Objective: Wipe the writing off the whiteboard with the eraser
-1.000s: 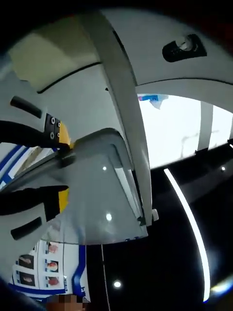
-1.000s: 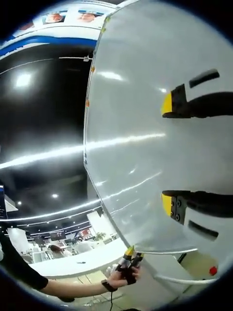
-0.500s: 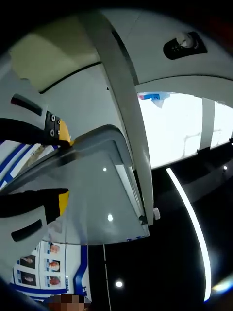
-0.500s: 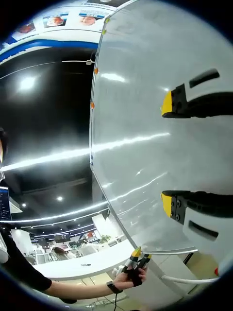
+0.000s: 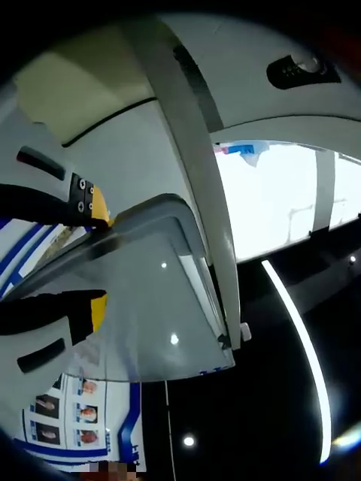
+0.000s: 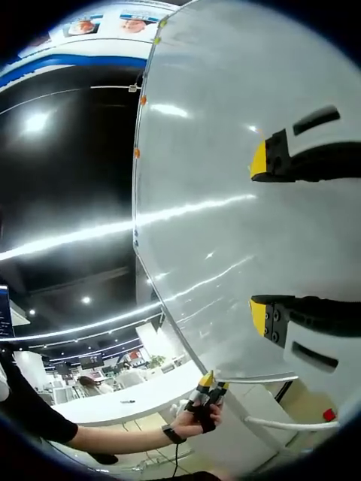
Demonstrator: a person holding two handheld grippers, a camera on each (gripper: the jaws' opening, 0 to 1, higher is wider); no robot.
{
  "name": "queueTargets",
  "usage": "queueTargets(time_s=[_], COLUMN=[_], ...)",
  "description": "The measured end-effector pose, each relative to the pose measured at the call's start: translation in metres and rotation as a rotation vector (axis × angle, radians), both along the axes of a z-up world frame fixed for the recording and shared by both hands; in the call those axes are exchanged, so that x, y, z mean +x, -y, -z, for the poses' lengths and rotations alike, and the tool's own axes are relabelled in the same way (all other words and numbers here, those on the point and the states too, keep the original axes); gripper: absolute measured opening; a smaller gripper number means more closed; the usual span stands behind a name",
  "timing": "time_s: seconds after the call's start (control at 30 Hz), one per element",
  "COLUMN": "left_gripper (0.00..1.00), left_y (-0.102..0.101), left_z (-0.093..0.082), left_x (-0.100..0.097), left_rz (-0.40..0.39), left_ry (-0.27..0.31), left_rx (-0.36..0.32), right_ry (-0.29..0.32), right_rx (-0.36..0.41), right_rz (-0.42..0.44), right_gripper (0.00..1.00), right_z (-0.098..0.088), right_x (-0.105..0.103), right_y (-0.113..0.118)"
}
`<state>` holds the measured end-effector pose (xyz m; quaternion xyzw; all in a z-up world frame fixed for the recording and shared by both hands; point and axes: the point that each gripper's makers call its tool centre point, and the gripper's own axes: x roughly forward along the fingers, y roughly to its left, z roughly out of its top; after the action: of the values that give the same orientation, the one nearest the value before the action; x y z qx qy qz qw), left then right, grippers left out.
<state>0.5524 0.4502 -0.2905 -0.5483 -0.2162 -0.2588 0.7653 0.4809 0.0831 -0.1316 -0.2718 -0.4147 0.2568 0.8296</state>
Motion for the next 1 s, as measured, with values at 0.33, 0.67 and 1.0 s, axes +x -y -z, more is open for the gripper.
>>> queueTargets(time_s=[0.33,0.67,1.0], left_gripper=[0.45,0.56,0.67], left_y=[0.001,0.006,0.004], left_z=[-0.002,-0.005,-0.009], left_x=[-0.003,-0.017,-0.037], left_rz=[0.004,-0.017,-0.041], left_ry=[0.004,0.007,-0.008], left_rx=[0.061,0.128,0.231], right_ry=[-0.006,-0.071,-0.087], right_rx=[0.042,0.067,0.122], right_rz=[0.008,0.055,0.075], right_gripper=[0.58,0.59,0.68], right_z=[-0.005,-0.007,-0.012], right_x=[-0.004,-0.010,-0.028], right_y=[0.008,0.012,0.020])
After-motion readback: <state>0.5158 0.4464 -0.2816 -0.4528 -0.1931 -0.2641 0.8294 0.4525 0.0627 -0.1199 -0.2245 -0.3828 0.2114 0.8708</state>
